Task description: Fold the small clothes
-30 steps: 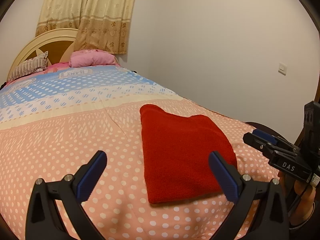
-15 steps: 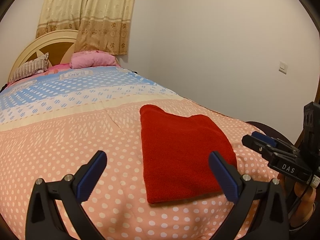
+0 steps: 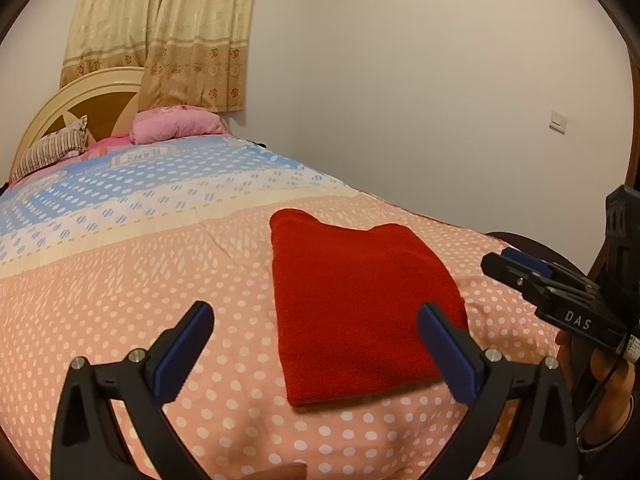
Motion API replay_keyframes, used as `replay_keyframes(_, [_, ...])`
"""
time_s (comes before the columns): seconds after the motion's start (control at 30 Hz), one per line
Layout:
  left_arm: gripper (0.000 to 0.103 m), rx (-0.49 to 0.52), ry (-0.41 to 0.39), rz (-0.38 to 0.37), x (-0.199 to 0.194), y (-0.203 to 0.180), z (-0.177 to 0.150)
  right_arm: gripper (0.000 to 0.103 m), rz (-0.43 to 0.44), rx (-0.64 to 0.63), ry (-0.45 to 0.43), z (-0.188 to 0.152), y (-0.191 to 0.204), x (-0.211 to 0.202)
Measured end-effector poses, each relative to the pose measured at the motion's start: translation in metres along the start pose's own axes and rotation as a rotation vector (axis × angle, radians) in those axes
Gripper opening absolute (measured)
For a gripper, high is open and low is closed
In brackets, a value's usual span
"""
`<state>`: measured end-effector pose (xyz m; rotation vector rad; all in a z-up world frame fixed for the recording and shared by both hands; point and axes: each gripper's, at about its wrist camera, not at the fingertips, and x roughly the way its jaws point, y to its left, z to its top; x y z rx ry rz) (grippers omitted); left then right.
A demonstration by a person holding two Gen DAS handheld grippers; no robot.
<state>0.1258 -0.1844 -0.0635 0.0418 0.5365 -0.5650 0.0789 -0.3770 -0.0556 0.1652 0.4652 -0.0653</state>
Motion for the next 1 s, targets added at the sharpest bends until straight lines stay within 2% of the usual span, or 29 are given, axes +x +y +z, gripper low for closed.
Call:
replay_keyframes(0.7, [0.103, 0.026, -0.004, 0.033, 0.0013, -0.0047, 0.0002, 0.061, 0.005, -0.005, -0.009, 0.0011, 0.0026, -0.0041])
replay_keyframes(1.0, [0.103, 0.036, -0.013, 0.007, 0.0000, -0.0062, -0.0018, 0.061, 0.002, -0.004, -0.004, 0.0004, 0.0032, -0.0029])
